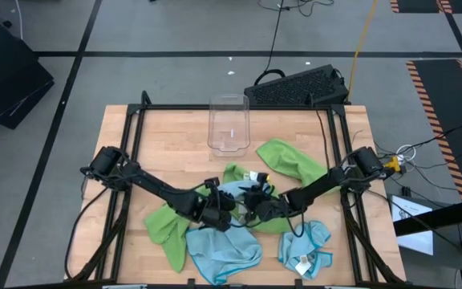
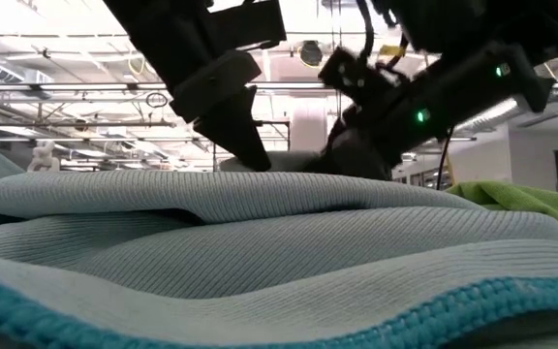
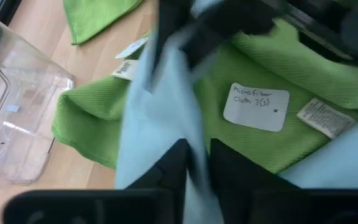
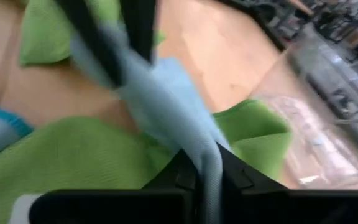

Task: Fold microfiber towels
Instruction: Put the top left blue towel into the transparent bin

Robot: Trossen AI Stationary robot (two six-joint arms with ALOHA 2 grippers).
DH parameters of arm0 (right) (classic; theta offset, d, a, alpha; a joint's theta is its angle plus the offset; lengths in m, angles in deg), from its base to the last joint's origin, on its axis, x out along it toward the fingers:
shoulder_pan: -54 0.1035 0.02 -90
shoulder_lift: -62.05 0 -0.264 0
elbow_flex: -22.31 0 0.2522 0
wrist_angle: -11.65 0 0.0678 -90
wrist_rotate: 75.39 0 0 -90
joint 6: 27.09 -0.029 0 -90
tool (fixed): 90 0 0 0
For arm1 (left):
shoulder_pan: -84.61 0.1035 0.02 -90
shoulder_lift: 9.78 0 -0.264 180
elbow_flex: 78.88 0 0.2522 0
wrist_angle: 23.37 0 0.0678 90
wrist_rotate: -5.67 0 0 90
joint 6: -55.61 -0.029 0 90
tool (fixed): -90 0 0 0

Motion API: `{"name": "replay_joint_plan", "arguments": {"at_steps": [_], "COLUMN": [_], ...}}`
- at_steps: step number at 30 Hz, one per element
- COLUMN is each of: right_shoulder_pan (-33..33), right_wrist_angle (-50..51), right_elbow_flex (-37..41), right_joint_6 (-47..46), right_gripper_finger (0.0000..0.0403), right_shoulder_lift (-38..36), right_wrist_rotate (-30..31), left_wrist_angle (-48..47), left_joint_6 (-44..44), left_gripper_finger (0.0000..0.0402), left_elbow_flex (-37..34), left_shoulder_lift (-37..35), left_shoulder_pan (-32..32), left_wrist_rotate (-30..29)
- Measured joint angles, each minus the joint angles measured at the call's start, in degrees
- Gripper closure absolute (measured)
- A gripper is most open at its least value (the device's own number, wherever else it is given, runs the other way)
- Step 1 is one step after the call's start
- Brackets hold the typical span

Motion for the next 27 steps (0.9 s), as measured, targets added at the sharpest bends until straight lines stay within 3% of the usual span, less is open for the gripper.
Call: {"name": "replay_joint_plan", "arguments": {"at_steps": [6,11,18,27], "right_shoulder_pan": [0.25,0.52,2.06,4.98], "right_wrist_angle": [4.11,7.00,6.86,4.57], "right_elbow_flex": [0.00,0.00,0.00,2.78], "right_joint_6": [2.01,5.16,14.49,25.54], "right_gripper_finger": [0.0394,0.0388,0.0390,0.0390], "right_shoulder_lift": [-6.55,-12.04,-20.07,-31.39], "right_wrist_rotate": [0.12,1.97,3.07,1.24], "left_wrist_angle": [-0.30,-1.35,-3.02,-2.72], "left_joint_6": [-0.07,-0.11,1.81,4.22], "left_gripper_finger": [0.0252,0.0218,0.0206,0.0206], "left_elbow_flex": [0.00,0.09,0.04,0.04], "left_shoulder_lift": [-0.26,-2.30,-6.48,-11.90], "left_shoulder_pan": [-2.05,-4.86,-9.05,-14.02], "left_wrist_rotate": [-2.10,-3.23,-6.55,-16.22]}}
